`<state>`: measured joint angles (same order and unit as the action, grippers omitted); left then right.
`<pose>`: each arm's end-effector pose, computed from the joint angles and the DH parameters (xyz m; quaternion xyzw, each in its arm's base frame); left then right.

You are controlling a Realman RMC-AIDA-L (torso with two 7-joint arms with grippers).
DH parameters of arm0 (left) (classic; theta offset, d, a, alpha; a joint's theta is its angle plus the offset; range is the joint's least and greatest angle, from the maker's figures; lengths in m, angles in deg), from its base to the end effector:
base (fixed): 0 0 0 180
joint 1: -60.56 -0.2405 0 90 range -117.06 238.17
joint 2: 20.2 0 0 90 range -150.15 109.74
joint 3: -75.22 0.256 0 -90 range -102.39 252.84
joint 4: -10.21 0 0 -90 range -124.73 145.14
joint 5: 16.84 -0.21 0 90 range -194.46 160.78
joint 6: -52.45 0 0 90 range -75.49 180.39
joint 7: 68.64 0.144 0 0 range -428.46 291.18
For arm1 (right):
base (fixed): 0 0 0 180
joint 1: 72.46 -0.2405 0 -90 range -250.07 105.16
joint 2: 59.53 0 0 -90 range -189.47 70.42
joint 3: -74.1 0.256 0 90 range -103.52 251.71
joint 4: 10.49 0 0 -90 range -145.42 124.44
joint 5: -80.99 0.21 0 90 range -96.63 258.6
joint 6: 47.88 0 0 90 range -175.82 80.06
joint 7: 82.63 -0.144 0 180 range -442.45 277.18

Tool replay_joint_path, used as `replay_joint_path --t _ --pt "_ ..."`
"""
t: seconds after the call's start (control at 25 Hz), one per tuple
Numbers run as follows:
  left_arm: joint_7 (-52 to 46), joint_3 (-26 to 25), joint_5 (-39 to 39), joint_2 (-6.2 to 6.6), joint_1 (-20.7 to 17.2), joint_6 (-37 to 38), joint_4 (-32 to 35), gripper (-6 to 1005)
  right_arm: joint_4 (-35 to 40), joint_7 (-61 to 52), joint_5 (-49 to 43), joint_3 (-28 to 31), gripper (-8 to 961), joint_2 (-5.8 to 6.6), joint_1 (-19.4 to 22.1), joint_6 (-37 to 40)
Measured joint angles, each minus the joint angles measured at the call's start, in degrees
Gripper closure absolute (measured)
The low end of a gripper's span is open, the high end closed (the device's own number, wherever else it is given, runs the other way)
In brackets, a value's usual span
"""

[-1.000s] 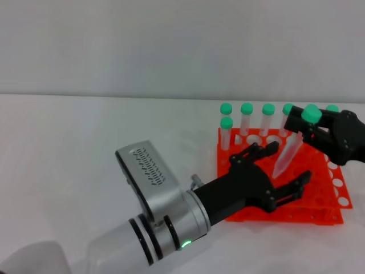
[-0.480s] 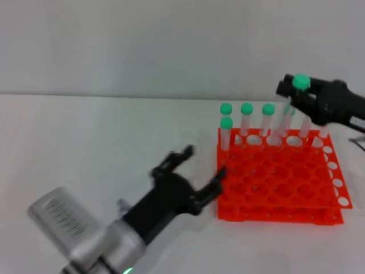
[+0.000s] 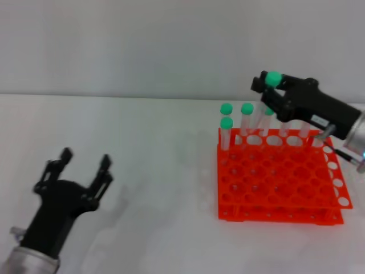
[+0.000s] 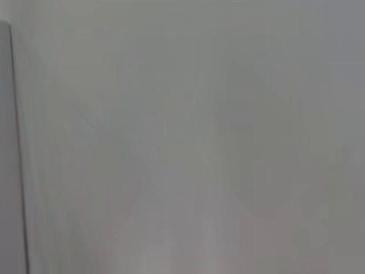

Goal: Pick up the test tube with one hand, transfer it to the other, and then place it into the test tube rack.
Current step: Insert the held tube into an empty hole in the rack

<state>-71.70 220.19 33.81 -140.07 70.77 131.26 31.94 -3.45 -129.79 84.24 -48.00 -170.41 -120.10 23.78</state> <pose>-0.3075 0.2462 -0.0478 -0.6950 -0.2153 -0.3703 0.5774 0.1830 0.4165 -0.0117 -0.8585 0.1403 0.4088 0.2760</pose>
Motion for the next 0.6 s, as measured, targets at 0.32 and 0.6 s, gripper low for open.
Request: replay_joint_path --t 0.32,0.6 --pt "0.0 0.03 7.89 -0.09 -1.32 1.31 -1.03 204 5.49 7.31 -0.32 0.35 703 -3.46 0.05 -11.55" --pt "0.02 -0.06 9.63 -0.05 -1.16 1.55 -1.07 207 6.8 9.54 -0.41 1.06 693 -4.15 0.35 -16.31"
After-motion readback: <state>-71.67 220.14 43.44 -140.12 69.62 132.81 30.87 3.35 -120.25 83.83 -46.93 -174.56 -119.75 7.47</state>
